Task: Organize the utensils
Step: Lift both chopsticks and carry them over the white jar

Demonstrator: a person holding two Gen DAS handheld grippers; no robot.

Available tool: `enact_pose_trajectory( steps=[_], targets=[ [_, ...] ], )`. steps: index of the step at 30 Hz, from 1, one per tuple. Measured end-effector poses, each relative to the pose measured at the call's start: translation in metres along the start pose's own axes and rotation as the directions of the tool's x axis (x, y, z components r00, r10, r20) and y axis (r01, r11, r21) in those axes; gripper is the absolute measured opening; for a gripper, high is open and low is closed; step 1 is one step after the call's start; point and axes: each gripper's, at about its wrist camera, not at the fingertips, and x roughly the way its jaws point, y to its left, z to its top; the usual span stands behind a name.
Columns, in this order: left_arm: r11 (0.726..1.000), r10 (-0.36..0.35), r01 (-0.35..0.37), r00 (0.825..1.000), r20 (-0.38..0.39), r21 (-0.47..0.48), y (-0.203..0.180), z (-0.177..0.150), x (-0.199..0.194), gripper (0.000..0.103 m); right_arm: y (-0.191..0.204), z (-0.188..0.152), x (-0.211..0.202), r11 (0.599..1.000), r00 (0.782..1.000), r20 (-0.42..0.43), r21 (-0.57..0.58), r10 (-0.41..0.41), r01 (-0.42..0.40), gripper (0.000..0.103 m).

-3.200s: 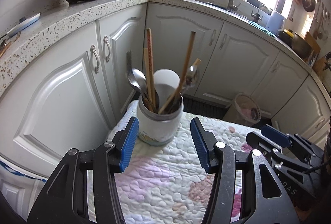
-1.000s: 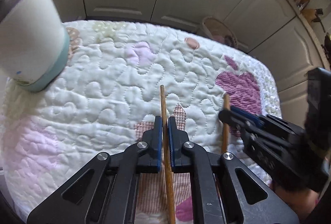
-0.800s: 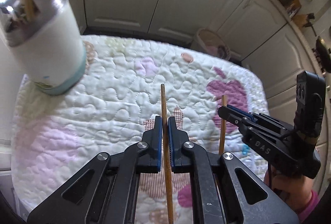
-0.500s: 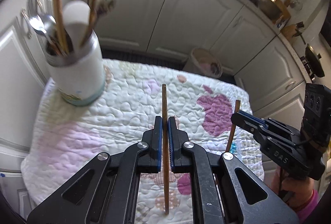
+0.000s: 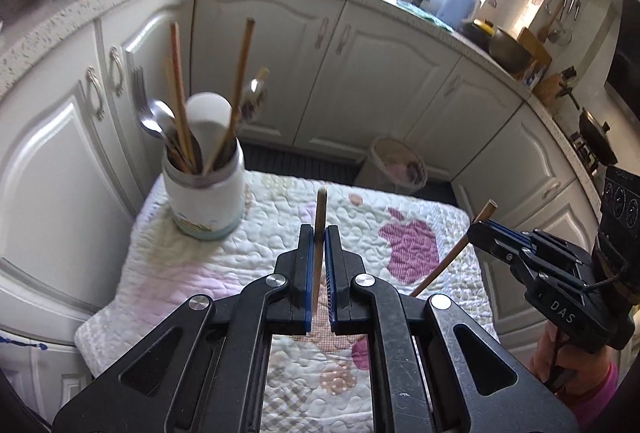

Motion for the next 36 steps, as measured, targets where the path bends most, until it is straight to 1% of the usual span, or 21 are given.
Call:
enact_pose_trajectory(
  steps=[7, 10, 14, 21, 25, 27, 30, 36],
  targets=[
    [0.999, 0.013, -0.012, 0.999, 0.044, -0.035, 0.013, 0.018, -0.027, 0.004, 0.017, 0.024, -0.008, 0.999, 0.999, 0.037, -0.045, 0.003, -0.002, 0.007],
    [0.999, 0.035, -0.032, 0.997, 0.068, -0.042, 0.019, 0.03, -0.041, 0.004, 0.027, 0.039, -0.012, 0.998, 0.998, 0.055, -0.062, 0.016, -0.012, 0.007],
    [0.997, 0.06, -0.054, 0.992, 0.109, -0.052, 0.029, 0.051, -0.066, 0.004, 0.045, 0.067, -0.018, 0.996, 0.995, 0.097, -0.085, 0.04, -0.031, 0.007],
    [0.992, 0.109, -0.094, 0.977, 0.182, -0.088, 0.051, 0.083, -0.098, 0.004, 0.075, 0.117, -0.016, 0.992, 0.985, 0.163, -0.122, 0.055, -0.035, 0.007],
    [0.987, 0.135, -0.114, 0.969, 0.206, -0.111, 0.064, 0.101, -0.103, 0.004, 0.091, 0.141, -0.008, 0.99, 0.981, 0.188, -0.142, 0.053, -0.027, 0.007],
    [0.985, 0.151, -0.128, 0.965, 0.212, -0.12, 0.07, 0.109, -0.101, 0.004, 0.097, 0.151, -0.001, 0.989, 0.979, 0.193, -0.143, 0.062, -0.034, 0.007],
    [0.981, 0.17, -0.145, 0.961, 0.217, -0.127, 0.077, 0.118, -0.097, 0.004, 0.104, 0.161, 0.011, 0.987, 0.978, 0.199, -0.157, 0.054, -0.023, 0.007],
    [0.977, 0.192, -0.168, 0.964, 0.186, -0.134, 0.088, 0.126, -0.076, 0.004, 0.111, 0.174, 0.041, 0.987, 0.98, 0.185, -0.156, 0.073, -0.044, 0.007]
  ],
)
